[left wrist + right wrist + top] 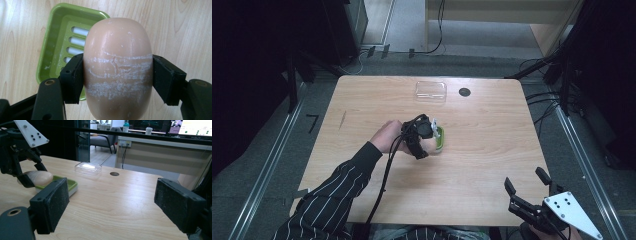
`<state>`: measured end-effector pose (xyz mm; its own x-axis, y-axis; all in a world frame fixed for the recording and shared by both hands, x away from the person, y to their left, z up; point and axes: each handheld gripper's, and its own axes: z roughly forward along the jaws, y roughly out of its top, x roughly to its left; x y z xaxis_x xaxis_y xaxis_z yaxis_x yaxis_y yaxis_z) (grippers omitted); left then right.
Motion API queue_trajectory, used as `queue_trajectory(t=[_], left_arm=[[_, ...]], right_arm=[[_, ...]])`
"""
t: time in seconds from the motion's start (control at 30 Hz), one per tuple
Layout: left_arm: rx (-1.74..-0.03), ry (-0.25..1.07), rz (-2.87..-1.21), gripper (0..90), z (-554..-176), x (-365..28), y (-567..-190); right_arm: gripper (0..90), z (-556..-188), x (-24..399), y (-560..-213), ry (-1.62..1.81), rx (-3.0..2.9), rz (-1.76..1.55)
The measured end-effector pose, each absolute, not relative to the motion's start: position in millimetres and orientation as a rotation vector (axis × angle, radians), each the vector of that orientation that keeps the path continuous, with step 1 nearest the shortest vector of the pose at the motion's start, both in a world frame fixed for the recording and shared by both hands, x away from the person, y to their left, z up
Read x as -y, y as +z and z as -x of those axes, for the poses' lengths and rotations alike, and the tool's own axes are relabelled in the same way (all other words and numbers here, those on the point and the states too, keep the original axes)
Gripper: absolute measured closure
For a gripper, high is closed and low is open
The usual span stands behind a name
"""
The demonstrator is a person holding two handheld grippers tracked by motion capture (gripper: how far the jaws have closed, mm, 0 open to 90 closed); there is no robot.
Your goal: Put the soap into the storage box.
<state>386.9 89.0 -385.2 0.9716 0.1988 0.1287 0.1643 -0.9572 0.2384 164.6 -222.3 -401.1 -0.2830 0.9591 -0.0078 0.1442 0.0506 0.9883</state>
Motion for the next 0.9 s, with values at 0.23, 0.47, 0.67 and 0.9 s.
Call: queue_trajectory(t=[0.23,0.47,0.67,0.9], left_arm=[[-0.268,0.232,-2.89,33.5,-390,-88,-383],[-0.269,0.239,-2.881,33.5,-394,-91,-380],[-0.265,0.25,-2.875,33.5,-398,-91,-379],[-0.26,0.26,-2.871,33.5,-403,-91,-381]], right_arm=[[13.2,-164,223,-401,1.318,-1.547,-1.154],[13.2,-163,223,-401,1.316,-1.547,-1.155],[13.2,-162,222,-400,1.312,-1.548,-1.15],[13.2,-162,222,-400,1.312,-1.544,-1.152]])
